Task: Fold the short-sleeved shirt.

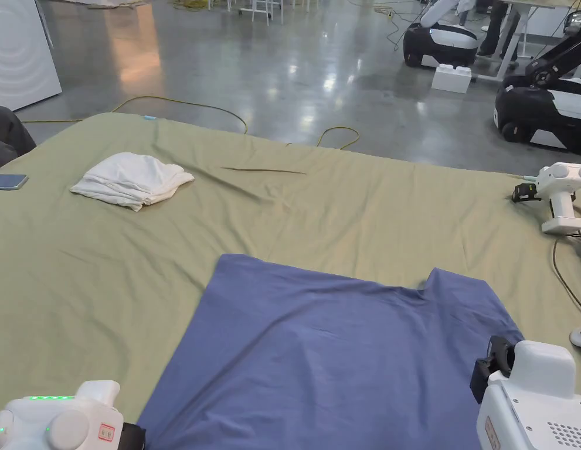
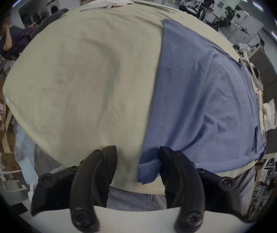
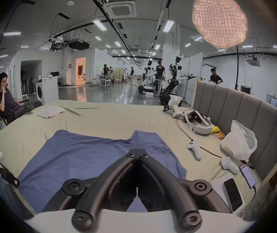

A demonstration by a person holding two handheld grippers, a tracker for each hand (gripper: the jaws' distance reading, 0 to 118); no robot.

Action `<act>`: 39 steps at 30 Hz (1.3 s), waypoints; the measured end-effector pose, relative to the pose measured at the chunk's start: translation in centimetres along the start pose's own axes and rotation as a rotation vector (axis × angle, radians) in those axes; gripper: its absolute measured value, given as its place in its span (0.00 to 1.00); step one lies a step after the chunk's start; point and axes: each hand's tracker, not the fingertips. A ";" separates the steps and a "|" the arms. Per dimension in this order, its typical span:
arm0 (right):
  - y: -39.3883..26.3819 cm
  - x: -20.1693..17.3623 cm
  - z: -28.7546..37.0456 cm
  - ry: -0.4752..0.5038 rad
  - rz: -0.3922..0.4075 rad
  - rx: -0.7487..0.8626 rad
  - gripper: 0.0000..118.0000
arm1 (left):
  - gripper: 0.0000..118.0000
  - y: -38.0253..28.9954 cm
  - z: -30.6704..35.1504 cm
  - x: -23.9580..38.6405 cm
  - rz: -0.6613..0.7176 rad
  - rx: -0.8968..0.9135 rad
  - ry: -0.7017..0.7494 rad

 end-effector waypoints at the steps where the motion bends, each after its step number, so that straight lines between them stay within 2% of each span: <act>1: -0.1 0.1 0.0 0.000 -0.001 -0.005 0.00 | 0.48 0.0 0.2 0.5 0.006 -0.005 0.013; 4: -0.6 0.2 0.1 -0.002 -0.001 -0.023 0.00 | 0.48 -0.1 -0.8 0.4 0.011 -0.015 0.056; 8: -1.3 0.6 0.2 0.001 -0.008 -0.050 0.00 | 0.42 -0.6 -0.3 2.1 -0.052 -0.003 0.104; 10: -1.6 0.9 0.4 0.001 -0.005 -0.063 0.00 | 0.23 -1.0 0.4 3.0 -0.091 -0.004 0.058; 13: -2.2 1.4 0.7 0.000 -0.002 -0.078 0.00 | 0.08 -1.3 0.1 3.4 -0.108 -0.004 0.059; 15: -2.5 2.0 1.1 -0.005 0.001 -0.086 0.00 | 0.06 -1.0 -0.9 2.1 -0.096 0.001 0.043; 21: -3.0 4.5 2.5 -0.033 0.050 -0.143 0.00 | 0.06 -0.5 1.9 -0.4 -0.058 0.063 -0.050; 23: -3.0 5.6 2.6 -0.056 0.076 -0.219 0.13 | 0.06 -0.5 3.8 -0.2 -0.025 0.105 -0.102; 25: -3.3 7.1 2.8 -0.029 0.038 -0.286 0.34 | 0.06 -0.2 4.6 -0.3 -0.028 0.113 -0.104; 26: -3.6 7.9 2.9 -0.019 0.015 -0.338 0.42 | 0.06 0.0 4.8 -0.1 -0.032 0.124 -0.109; 27: -3.8 8.4 3.0 -0.014 0.001 -0.379 0.45 | 0.06 0.0 5.0 0.0 -0.043 0.134 -0.110; 32: -6.8 10.4 4.1 -0.048 0.028 -0.571 0.46 | 0.06 0.1 4.5 0.7 -0.059 0.127 -0.093; 39: -11.4 12.0 4.3 -0.014 0.025 -0.751 0.46 | 0.06 -1.0 3.3 1.3 -0.074 0.090 -0.056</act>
